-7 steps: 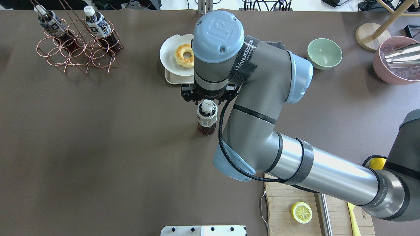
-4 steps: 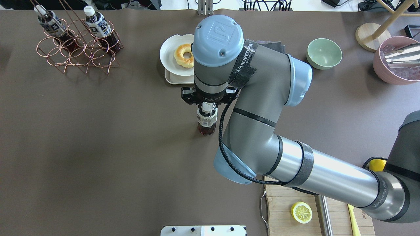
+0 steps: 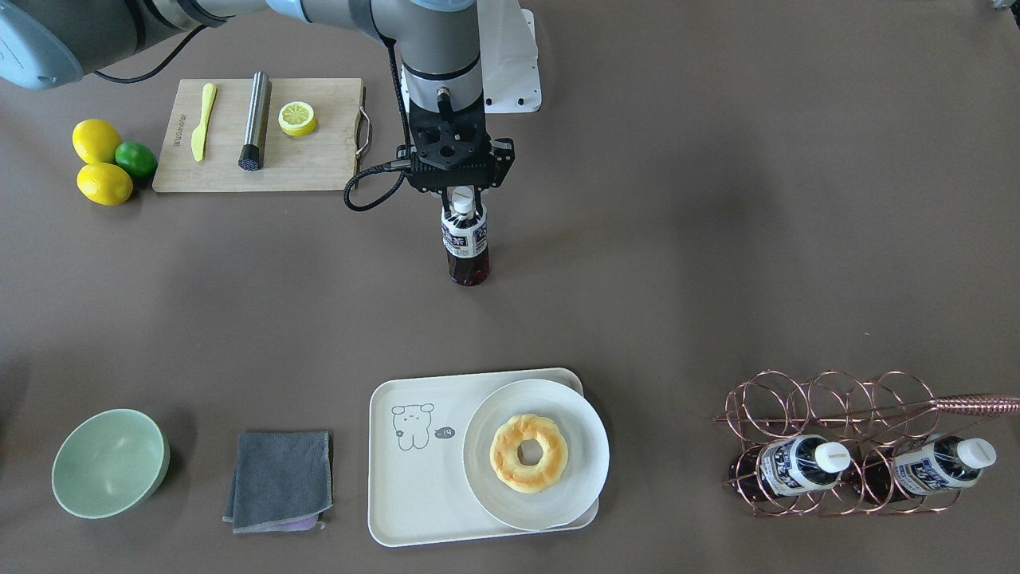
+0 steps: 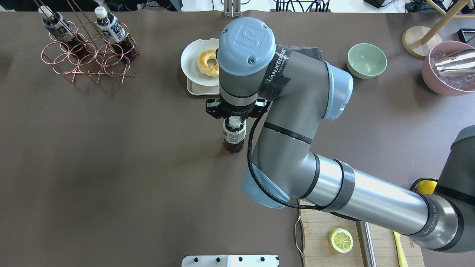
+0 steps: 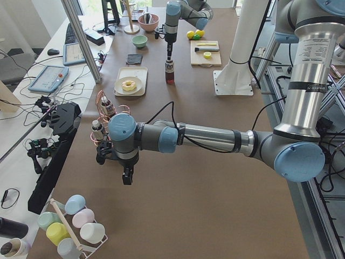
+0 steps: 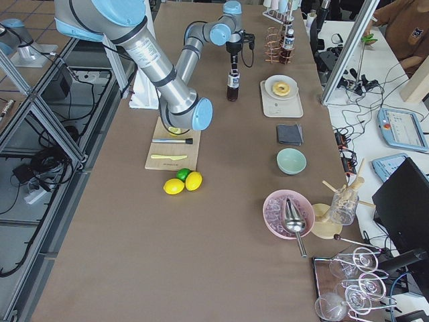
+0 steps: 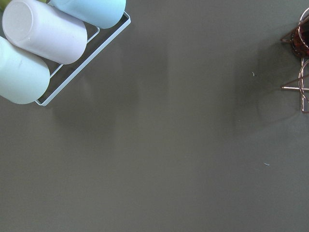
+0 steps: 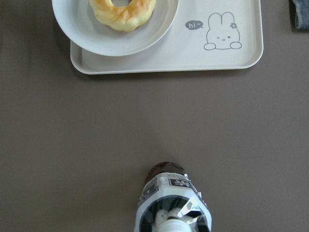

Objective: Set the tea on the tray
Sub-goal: 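Lift the bottle and carry it onto the cream tray beside the plate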

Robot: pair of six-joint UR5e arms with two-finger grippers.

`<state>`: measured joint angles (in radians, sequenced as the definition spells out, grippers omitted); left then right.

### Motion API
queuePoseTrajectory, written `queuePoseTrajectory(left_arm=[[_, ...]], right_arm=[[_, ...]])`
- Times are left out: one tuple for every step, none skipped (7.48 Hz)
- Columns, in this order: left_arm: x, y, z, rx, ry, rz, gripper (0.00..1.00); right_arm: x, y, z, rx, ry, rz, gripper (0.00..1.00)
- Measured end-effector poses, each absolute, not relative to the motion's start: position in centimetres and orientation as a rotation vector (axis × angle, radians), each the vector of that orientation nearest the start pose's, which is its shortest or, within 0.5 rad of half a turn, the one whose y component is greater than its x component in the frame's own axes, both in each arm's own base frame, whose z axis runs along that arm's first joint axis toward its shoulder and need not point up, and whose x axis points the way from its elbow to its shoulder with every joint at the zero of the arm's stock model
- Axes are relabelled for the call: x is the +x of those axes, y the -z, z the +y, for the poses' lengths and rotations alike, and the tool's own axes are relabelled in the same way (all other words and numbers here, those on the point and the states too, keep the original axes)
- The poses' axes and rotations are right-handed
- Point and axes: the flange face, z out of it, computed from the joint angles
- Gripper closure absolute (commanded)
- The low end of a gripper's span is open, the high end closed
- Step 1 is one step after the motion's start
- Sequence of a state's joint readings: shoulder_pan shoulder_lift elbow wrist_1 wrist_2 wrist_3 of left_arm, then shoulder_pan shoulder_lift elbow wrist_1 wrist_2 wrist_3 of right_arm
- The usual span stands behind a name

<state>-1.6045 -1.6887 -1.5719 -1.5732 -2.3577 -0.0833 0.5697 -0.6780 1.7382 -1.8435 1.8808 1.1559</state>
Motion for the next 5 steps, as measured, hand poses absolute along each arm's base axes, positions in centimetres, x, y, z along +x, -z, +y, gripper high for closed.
queuePoseTrajectory(left_arm=[[-8.1, -59.6, -54.5, 0.096, 0.063, 0.789, 0.03], [-8.1, -59.5, -54.5, 0.096, 0.062, 0.789, 0.03], [-8.1, -59.5, -54.5, 0.096, 0.063, 0.789, 0.03], [-8.1, -59.5, -54.5, 0.097, 0.063, 0.79, 0.03], [-8.1, -59.4, -54.6, 0.098, 0.064, 0.79, 0.03]], right_arm=[[-49.2, -8.0, -44.8, 0.115, -0.033, -0.833, 1.0], [-47.4, -7.3, -45.9, 0.121, -0.049, -0.852, 1.0], [-45.0, -6.9, -47.6, 0.118, -0.066, -0.872, 1.0], [-42.6, -7.1, -50.2, 0.125, -0.07, -0.873, 1.0], [-40.7, -7.9, -53.5, 0.122, -0.063, -0.858, 1.0]])
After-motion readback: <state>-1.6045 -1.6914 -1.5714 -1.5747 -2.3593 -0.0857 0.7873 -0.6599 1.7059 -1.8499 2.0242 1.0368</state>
